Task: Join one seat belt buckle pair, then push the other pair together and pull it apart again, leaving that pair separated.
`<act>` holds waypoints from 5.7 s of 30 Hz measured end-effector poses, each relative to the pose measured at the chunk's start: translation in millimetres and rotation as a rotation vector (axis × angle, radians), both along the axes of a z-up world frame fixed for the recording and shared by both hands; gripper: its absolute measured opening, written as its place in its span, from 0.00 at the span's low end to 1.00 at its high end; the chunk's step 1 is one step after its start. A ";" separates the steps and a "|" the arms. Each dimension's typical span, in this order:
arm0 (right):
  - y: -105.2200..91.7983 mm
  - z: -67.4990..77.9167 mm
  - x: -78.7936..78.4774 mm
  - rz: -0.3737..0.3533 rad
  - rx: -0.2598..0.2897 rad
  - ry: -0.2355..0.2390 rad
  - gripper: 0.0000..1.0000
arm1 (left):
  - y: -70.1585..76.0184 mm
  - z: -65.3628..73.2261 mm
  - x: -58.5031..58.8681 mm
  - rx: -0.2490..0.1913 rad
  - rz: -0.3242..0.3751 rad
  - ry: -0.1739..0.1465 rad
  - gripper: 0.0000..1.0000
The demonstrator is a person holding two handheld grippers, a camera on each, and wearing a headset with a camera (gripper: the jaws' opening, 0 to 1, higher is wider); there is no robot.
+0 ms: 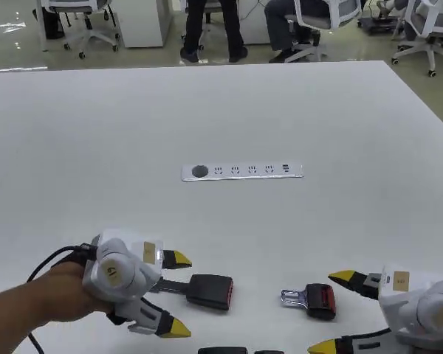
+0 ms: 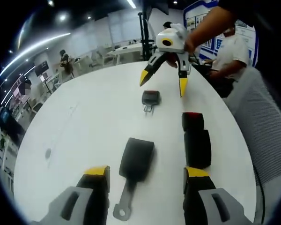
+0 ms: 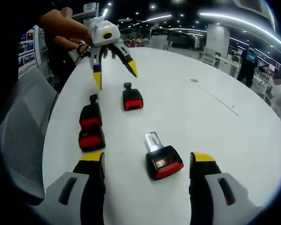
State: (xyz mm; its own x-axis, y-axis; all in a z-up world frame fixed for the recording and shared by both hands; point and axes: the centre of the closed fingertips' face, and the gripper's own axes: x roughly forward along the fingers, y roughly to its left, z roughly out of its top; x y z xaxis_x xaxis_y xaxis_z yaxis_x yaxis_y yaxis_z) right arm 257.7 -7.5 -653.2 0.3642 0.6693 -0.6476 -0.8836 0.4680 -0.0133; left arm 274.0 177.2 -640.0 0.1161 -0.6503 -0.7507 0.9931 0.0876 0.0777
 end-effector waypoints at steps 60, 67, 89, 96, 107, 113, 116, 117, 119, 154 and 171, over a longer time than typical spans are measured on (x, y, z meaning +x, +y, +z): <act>7.1 -43.9 22.4 0.155 -0.087 0.080 0.34 | -23.7 -47.9 23.6 0.037 -0.073 0.099 0.35; 20.2 -42.9 23.9 0.144 -0.074 0.073 0.34 | -22.6 -49.5 24.1 0.052 -0.075 0.109 0.35; 65.2 -39.1 30.3 0.158 -0.028 0.068 0.34 | -23.8 -50.8 23.6 0.105 -0.097 0.114 0.35; 82.1 -36.0 33.8 0.162 -0.010 0.067 0.34 | -23.5 -49.5 22.1 0.114 -0.100 0.117 0.35; 98.0 -37.5 33.7 0.158 0.002 0.064 0.34 | -21.1 -51.0 23.4 0.115 -0.106 0.114 0.35; 103.0 -38.8 35.0 0.159 -0.004 0.071 0.34 | -20.8 -50.5 22.1 0.126 -0.114 0.111 0.34; 104.1 -38.6 33.7 0.156 -0.006 0.072 0.34 | -20.2 -50.7 22.3 0.123 -0.112 0.112 0.34; 104.3 -38.7 34.0 0.156 -0.006 0.071 0.34 | -20.0 -50.9 22.5 0.123 -0.113 0.111 0.34; 105.2 -39.1 35.3 0.158 -0.006 0.073 0.34 | -19.5 -51.0 22.5 0.127 -0.123 0.111 0.34; 117.7 -40.6 33.6 0.208 -0.108 0.074 0.34 | -21.8 -51.9 23.2 0.177 -0.208 0.088 0.34; 97.4 -40.0 34.1 0.220 -0.124 0.082 0.34 | -23.1 -52.0 24.4 0.163 -0.189 0.096 0.35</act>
